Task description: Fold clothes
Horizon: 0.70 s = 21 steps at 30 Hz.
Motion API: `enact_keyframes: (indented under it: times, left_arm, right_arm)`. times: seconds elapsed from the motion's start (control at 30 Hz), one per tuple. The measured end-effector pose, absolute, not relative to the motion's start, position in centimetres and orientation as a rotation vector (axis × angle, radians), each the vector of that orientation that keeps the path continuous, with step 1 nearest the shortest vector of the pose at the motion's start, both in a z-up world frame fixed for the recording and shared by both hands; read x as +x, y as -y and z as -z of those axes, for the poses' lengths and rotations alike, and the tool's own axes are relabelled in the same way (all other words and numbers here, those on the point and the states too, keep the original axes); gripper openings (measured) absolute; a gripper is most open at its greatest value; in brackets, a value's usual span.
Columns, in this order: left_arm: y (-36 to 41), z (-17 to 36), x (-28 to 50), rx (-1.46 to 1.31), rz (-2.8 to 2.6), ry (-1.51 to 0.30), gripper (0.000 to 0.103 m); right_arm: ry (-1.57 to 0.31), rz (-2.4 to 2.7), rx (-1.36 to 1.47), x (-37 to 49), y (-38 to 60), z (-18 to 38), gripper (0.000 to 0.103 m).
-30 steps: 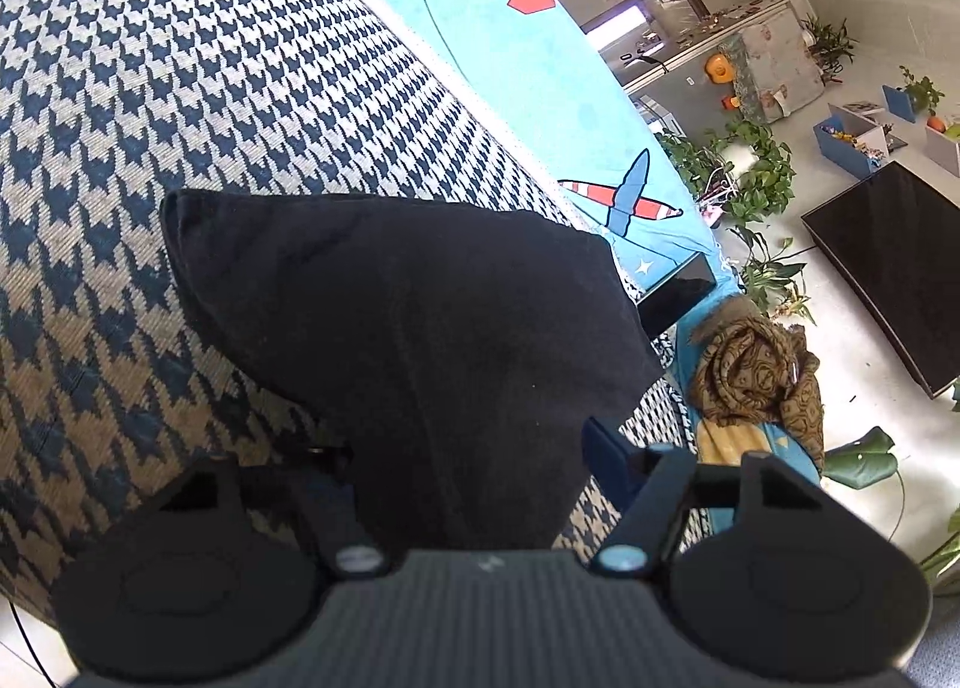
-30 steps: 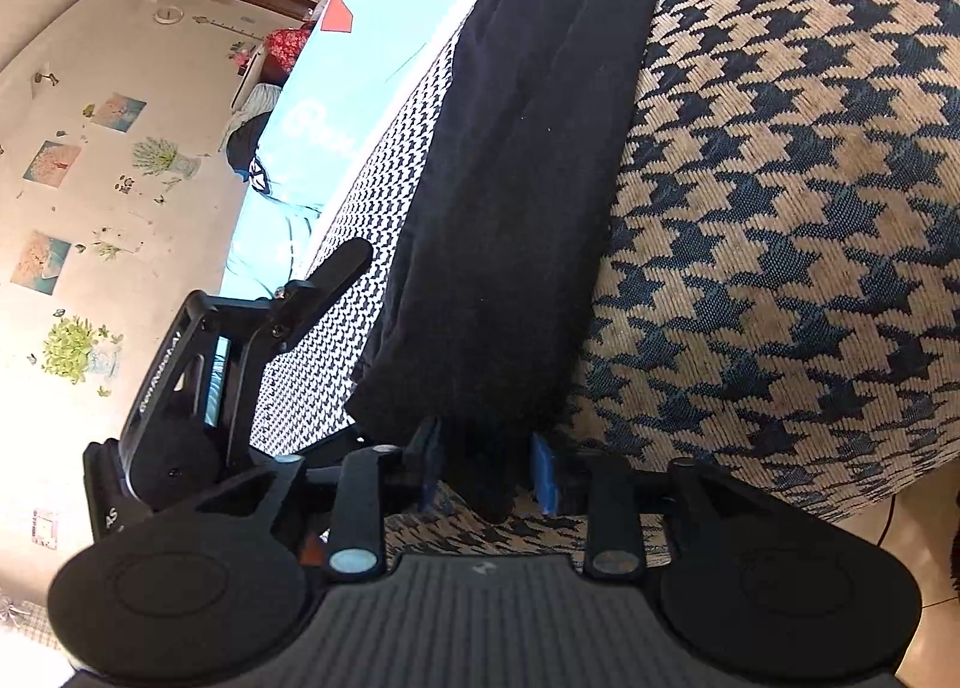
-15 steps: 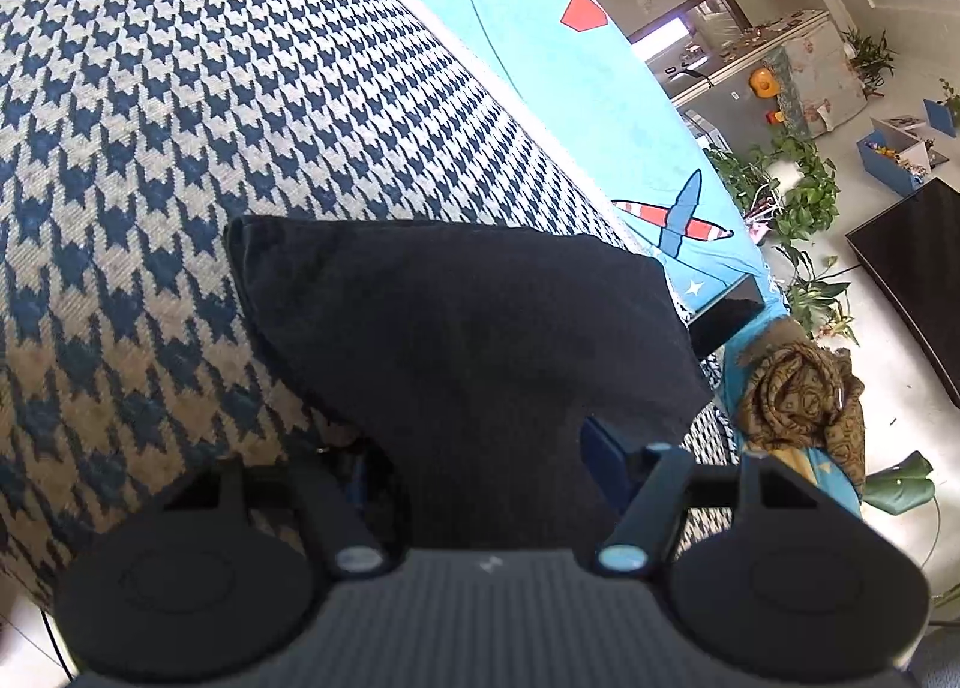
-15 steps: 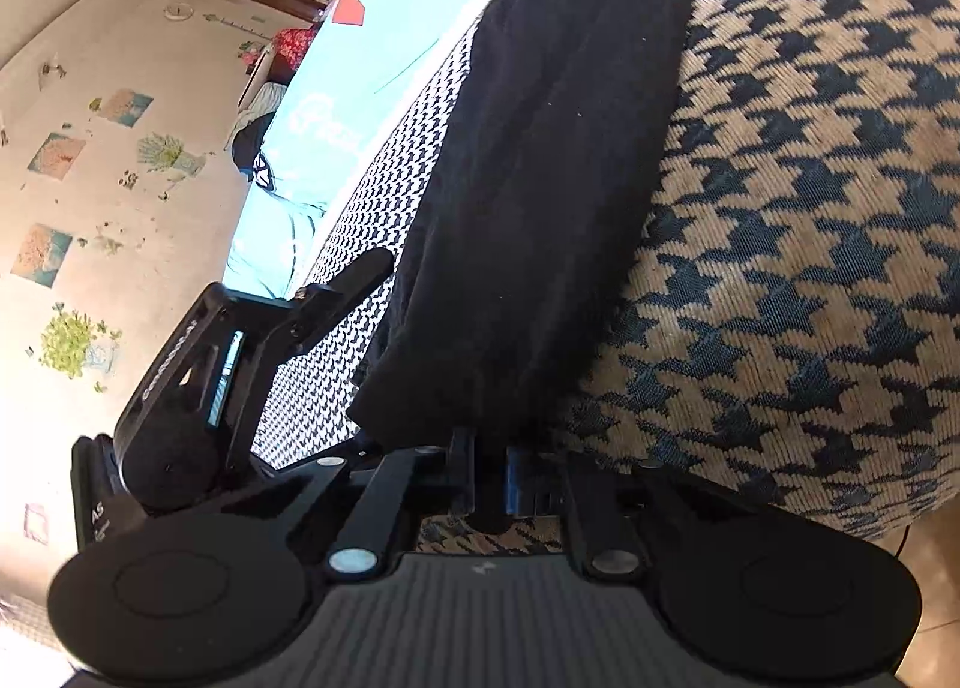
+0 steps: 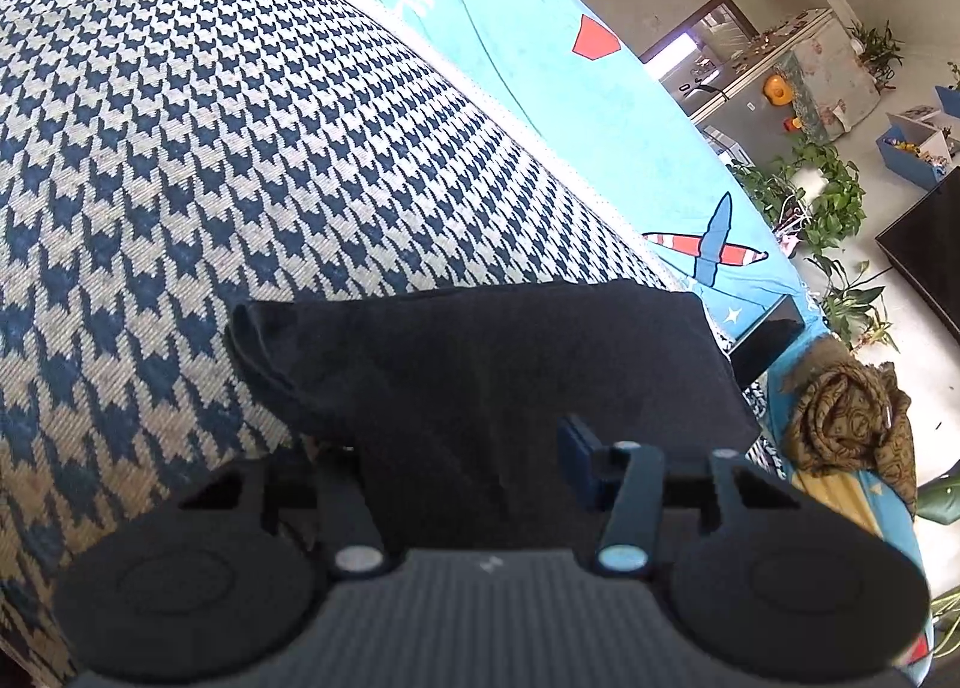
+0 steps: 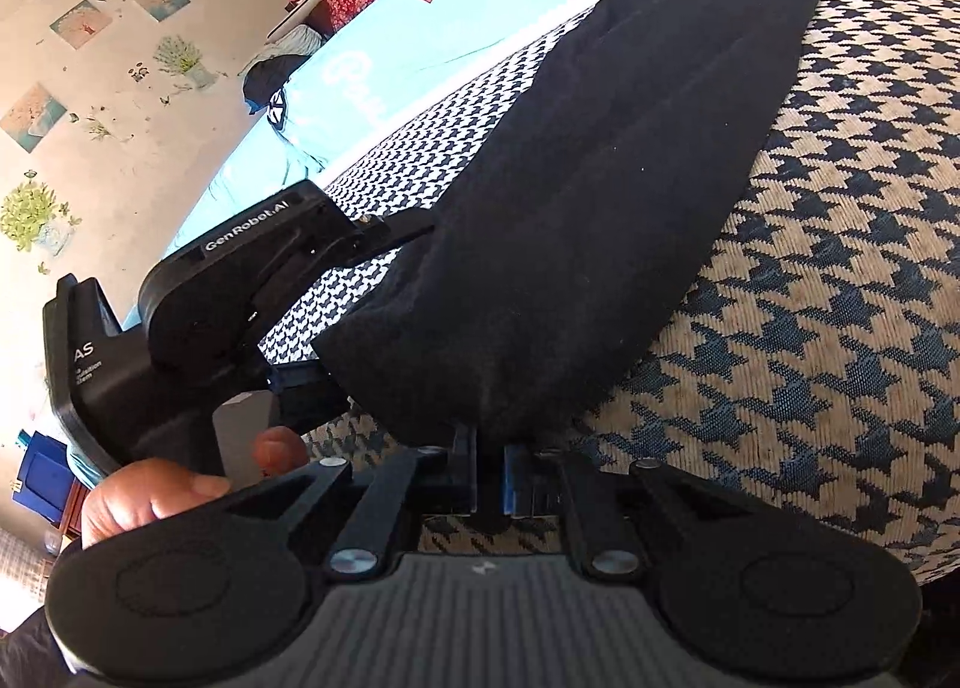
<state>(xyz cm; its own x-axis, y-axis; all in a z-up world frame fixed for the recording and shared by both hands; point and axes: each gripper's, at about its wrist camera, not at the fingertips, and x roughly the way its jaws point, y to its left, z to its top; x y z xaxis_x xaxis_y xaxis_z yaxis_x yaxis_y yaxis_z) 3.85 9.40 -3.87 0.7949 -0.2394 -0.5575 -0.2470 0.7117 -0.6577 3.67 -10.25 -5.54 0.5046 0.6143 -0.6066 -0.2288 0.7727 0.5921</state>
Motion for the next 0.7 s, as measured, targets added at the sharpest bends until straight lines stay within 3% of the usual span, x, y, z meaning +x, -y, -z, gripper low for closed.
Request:
enact_keyframes:
  times: [0.03, 0.13, 0.7]
  left_arm:
    - [-9.5, 3.9, 3.9, -0.787, -0.014, -0.677, 0.017]
    - [-9.6, 3.7, 3.6, -0.738, -0.047, -0.672, 0.008]
    - [-13.3, -1.5, 3.1, -0.460, -0.148, -0.602, 0.005]
  right_arm:
    - [-0.910, -0.531, 0.473, 3.7, 10.2, 5.5, 0.009]
    - [-0.908, -0.527, 0.457, 3.4, 10.0, 5.5, 0.009]
    - [-0.872, -0.674, 0.440, 2.8, 3.7, 3.7, 0.009]
